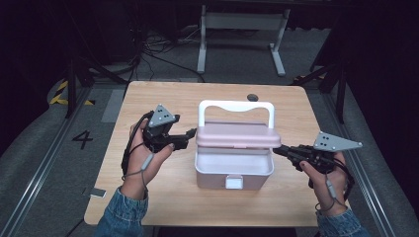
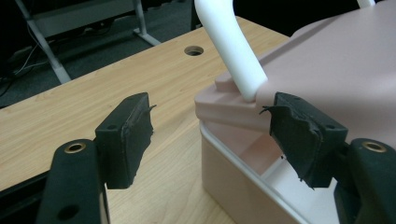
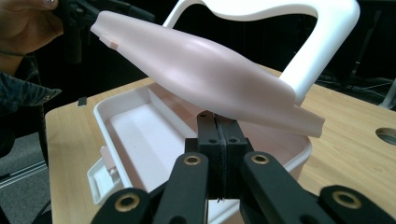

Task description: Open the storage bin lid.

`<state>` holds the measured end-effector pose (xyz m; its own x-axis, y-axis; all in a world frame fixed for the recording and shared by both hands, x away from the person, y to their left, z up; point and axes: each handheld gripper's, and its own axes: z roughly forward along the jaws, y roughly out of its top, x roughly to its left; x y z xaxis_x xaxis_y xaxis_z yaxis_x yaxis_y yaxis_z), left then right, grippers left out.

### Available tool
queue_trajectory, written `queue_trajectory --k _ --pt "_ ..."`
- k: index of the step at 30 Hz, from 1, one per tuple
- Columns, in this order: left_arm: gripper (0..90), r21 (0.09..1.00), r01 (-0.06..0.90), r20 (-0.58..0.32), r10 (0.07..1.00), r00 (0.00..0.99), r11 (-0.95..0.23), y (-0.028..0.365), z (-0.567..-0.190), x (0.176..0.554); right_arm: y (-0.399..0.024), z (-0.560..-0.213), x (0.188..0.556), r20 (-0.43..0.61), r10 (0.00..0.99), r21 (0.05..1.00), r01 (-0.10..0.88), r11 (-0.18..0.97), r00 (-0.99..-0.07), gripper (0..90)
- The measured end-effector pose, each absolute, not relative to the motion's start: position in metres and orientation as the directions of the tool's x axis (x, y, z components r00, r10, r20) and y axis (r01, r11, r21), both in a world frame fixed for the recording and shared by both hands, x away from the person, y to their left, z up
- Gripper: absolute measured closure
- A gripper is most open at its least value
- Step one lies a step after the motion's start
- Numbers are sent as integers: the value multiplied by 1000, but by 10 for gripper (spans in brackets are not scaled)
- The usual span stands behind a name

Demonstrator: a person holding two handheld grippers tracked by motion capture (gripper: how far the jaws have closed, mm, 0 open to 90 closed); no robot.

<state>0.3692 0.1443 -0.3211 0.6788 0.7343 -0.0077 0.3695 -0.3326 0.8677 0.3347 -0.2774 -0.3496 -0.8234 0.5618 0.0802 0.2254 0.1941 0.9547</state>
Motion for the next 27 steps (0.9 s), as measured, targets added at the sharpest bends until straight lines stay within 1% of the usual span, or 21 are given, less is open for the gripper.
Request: queue_trajectory --k 5,9,13,15,19,22,24,27 --pt "293 856 371 6 723 690 -361 144 -324 367 -278 -347 338 83 563 958 221 182 -823 900" --pt "295 840 365 42 718 694 -402 143 -326 366 -277 -345 340 84 564 961 217 173 -822 900" --pt "278 833 361 37 693 720 -419 139 -327 365 -276 -344 341 85 565 963 214 166 -821 900" --pt "273 827 344 59 676 735 -446 136 -328 365 -276 -343 340 89 565 963 216 162 -821 900" --pt "264 828 320 73 655 752 -460 131 -329 364 -276 -342 341 84 568 964 212 162 -819 900" --pt "265 846 298 80 657 750 -443 126 -327 363 -276 -342 341 85 568 964 211 160 -819 900" --pt "279 862 262 100 652 752 -433 123 -325 362 -276 -342 341 85 569 964 211 159 -818 900" --pt "288 880 241 96 651 753 -409 122 -322 362 -276 -342 341 87 568 964 214 161 -819 900"
